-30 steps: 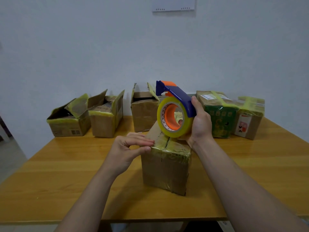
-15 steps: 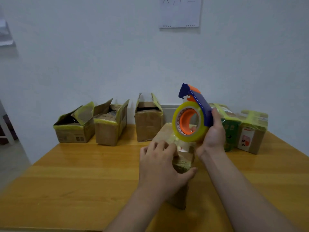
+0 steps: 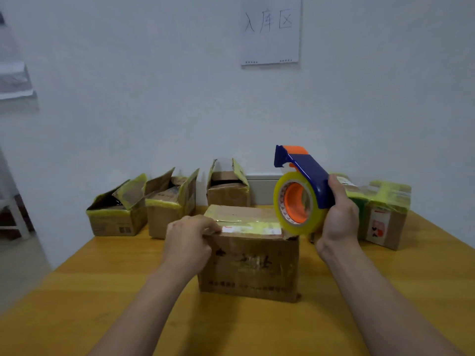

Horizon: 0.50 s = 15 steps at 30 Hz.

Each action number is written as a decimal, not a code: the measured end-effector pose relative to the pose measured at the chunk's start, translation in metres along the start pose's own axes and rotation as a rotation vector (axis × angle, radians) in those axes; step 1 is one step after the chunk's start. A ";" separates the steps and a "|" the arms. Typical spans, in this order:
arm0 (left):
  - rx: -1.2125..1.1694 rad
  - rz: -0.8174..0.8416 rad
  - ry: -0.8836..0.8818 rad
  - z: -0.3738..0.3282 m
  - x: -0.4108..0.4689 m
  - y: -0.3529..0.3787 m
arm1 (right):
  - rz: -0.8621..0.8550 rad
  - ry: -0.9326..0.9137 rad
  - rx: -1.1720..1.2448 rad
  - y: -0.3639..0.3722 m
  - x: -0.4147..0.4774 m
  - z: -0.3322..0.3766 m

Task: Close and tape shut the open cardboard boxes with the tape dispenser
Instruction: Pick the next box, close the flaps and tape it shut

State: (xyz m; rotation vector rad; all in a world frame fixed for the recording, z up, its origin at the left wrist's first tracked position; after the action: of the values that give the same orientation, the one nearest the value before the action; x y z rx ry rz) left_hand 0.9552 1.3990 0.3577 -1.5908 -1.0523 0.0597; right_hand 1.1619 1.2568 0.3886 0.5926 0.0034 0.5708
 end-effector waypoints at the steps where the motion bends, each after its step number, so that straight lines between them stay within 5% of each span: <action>1: 0.004 -0.035 0.028 -0.008 -0.002 0.004 | 0.003 -0.003 0.000 0.000 0.000 0.000; 4: -0.029 -0.061 0.158 -0.042 -0.014 0.023 | 0.006 -0.010 -0.002 0.001 0.000 0.000; 9: 0.145 0.130 0.139 -0.091 -0.017 0.065 | -0.012 -0.027 -0.017 -0.004 0.000 0.002; 15: 0.130 0.012 0.049 -0.092 -0.002 0.077 | -0.021 -0.050 -0.019 -0.017 0.002 0.010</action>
State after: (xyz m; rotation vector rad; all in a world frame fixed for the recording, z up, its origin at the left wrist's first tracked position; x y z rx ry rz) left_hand 1.0496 1.3333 0.3241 -1.4745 -0.9816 0.0952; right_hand 1.1737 1.2410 0.3886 0.5874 -0.0433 0.5349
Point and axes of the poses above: each hand's wrist, its own x-axis towards the middle knuckle, its own y-axis out of the palm, z = x × y, the point moved 1 cm from there along x, towards the middle knuckle, and after that the axes turned 9 degrees about y, right-handed, at the moved point
